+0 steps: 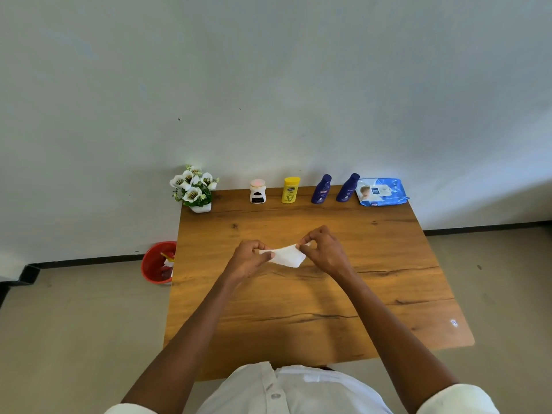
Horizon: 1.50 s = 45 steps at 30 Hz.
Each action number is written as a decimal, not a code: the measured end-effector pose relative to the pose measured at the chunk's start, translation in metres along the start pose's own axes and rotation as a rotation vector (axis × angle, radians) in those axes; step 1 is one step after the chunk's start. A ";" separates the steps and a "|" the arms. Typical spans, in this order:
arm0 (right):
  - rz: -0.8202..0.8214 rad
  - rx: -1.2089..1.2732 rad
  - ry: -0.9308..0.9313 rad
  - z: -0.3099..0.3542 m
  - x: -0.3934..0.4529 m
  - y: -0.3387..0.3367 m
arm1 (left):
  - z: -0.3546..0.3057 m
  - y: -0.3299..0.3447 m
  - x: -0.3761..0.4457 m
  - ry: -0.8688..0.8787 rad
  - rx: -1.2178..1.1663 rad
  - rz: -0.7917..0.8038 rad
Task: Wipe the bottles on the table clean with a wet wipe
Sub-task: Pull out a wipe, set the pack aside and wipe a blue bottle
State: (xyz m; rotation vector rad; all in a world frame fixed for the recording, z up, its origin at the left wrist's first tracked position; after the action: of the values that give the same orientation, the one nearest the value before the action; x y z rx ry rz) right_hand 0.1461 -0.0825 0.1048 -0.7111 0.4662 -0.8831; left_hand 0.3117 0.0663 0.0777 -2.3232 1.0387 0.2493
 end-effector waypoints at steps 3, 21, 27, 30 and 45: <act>0.079 0.383 0.223 -0.002 0.007 -0.003 | -0.002 -0.006 0.007 -0.056 -0.283 0.065; 0.150 0.808 0.550 -0.008 0.003 0.039 | 0.007 -0.009 0.010 -0.257 -0.498 -0.145; 0.115 0.796 0.495 0.001 0.005 0.034 | 0.005 -0.012 0.011 -0.214 -0.498 -0.190; 0.104 0.786 0.466 0.004 0.006 0.031 | 0.005 -0.014 0.013 -0.205 -0.506 -0.202; -0.074 0.670 0.453 0.007 0.014 0.038 | -0.003 -0.015 0.005 -0.280 -0.546 -0.262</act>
State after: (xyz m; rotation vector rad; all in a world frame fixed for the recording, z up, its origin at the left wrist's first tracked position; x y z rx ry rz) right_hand 0.1784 -0.0748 0.0812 0.0933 0.5032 -1.1914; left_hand 0.3257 0.0691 0.0848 -2.7609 0.5634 0.8101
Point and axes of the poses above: each hand's wrist, its own x-axis towards the middle knuckle, its own y-axis out of the palm, z = x × y, the point moved 5 cm from there along x, towards the middle knuckle, and after that the axes turned 12 degrees about -z, right-handed, at the moved point
